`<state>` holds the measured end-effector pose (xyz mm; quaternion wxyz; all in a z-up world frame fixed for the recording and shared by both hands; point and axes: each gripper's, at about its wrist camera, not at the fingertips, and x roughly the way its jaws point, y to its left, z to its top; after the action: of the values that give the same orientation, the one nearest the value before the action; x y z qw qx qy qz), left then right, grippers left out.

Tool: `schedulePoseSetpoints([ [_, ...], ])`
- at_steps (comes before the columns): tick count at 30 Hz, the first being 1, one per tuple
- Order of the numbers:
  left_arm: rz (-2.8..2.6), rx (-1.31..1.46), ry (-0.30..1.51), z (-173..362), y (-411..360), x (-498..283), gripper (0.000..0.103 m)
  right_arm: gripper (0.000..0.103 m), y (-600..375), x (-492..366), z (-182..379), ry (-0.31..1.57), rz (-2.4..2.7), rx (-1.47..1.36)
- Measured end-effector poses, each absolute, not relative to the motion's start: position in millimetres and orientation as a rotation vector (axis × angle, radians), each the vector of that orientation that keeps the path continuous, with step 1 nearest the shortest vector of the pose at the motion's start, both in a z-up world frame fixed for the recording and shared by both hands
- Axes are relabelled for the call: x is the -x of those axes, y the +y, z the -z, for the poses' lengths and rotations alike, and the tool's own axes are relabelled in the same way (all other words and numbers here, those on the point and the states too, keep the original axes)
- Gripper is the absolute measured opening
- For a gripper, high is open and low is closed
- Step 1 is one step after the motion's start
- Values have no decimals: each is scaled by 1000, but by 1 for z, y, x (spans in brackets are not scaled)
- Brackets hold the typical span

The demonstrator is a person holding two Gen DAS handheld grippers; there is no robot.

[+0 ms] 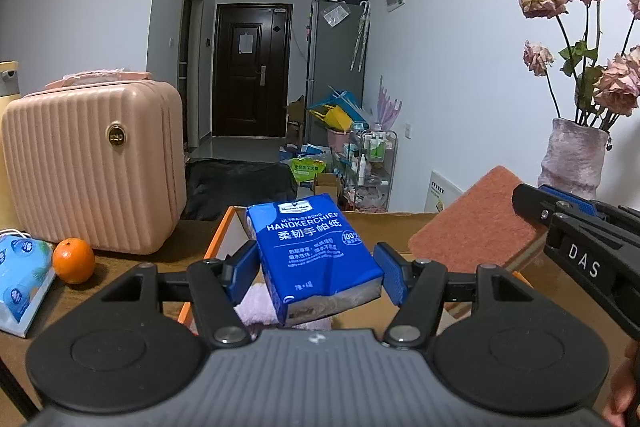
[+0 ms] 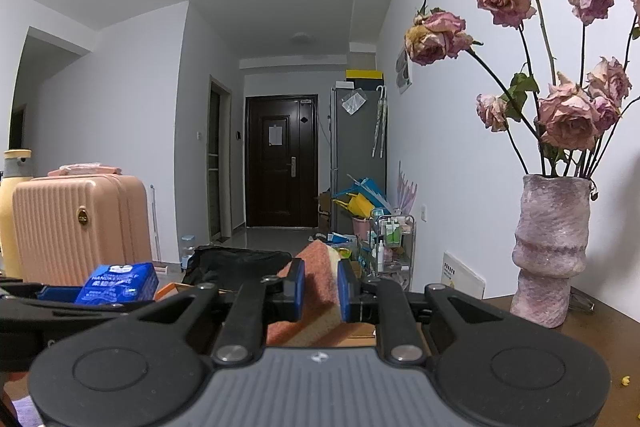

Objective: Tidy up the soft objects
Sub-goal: 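Carry the tissue pack and kitchen sponge in both tools over the cardboard box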

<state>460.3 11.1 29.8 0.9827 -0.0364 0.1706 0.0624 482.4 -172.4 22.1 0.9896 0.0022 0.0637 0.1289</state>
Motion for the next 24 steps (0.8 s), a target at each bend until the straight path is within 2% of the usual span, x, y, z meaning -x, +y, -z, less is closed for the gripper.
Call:
schedulePoseSetpoints([
  [24,-159,49,363,-20,22,-521,64,16,-161,-540,-11,170,-259,8],
])
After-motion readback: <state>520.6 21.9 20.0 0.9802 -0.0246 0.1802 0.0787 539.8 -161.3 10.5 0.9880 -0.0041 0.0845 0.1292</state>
